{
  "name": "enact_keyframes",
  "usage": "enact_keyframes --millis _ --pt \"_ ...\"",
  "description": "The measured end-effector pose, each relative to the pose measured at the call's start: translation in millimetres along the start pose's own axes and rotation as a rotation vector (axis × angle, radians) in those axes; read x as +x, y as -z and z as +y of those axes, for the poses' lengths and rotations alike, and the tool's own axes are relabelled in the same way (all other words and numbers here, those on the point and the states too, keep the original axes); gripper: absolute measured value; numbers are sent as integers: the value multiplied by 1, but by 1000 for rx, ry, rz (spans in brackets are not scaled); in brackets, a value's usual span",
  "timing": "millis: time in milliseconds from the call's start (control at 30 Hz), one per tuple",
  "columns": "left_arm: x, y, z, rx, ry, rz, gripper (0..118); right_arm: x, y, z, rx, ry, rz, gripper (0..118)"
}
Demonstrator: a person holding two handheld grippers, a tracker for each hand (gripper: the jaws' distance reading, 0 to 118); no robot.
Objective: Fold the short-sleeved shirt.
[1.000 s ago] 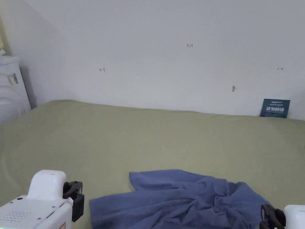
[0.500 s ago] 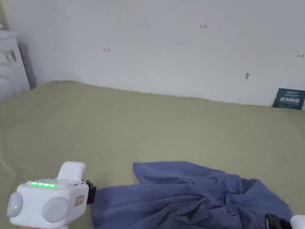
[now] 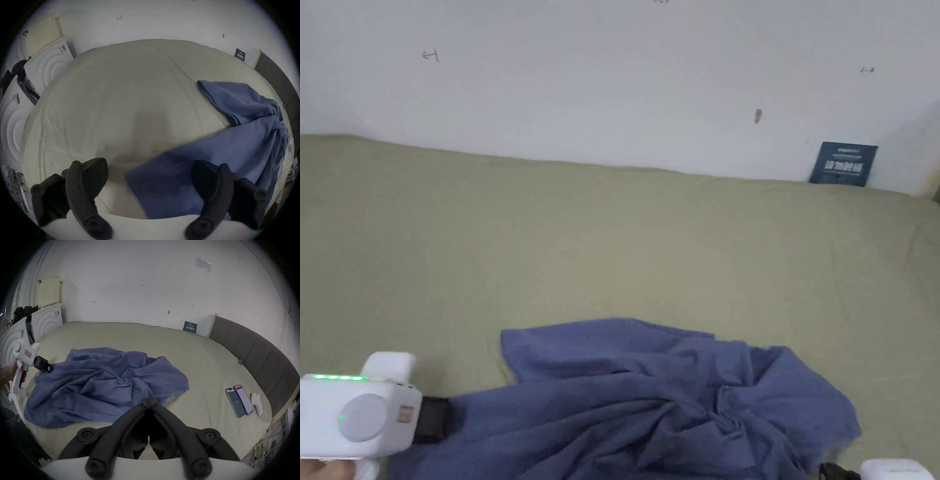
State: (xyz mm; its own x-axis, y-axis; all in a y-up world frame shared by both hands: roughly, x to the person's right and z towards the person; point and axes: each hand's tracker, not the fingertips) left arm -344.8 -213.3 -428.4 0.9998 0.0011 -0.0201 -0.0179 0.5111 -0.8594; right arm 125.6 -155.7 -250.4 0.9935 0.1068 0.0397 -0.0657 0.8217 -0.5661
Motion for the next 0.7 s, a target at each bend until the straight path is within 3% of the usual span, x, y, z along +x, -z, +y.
enact_keyframes --millis 33,67,100,133,333,367,433,500,533,567,600,667,700 --pt "1 -6 -1 14 6 23 81 7 4 2 -8 9 -2 0" --pt "-1 -11 -2 32 41 40 56 14 10 5 -13 18 -13 0" --pt "-2 -14 -2 35 56 42 23 21 15 9 -15 28 -32 0" --pt "-3 -18 -3 47 41 11 1 30 25 16 -16 31 -36 0" --pt "8 -22 -9 20 30 1 1 81 111 55 -133 67 -90 0" --pt "9 -22 -10 18 31 3 1 88 132 61 -196 34 -98 0" --pt "13 -23 -10 17 33 7 1 99 162 64 -288 19 -61 0" --pt "13 -22 -9 18 50 12 1 104 180 66 -328 60 -40 1" --pt "14 -23 -9 16 53 12 1 106 191 66 -374 68 -13 23" --pt "14 -23 -9 13 53 9 1 106 202 63 -412 67 -9 90" --pt "10 -20 -6 13 49 7 1 105 204 57 -372 63 -6 118" --pt "10 -20 -6 11 19 -3 1 102 210 59 -385 37 -38 102" --pt "10 -21 -6 11 16 -5 1 102 212 56 -387 34 -40 104"
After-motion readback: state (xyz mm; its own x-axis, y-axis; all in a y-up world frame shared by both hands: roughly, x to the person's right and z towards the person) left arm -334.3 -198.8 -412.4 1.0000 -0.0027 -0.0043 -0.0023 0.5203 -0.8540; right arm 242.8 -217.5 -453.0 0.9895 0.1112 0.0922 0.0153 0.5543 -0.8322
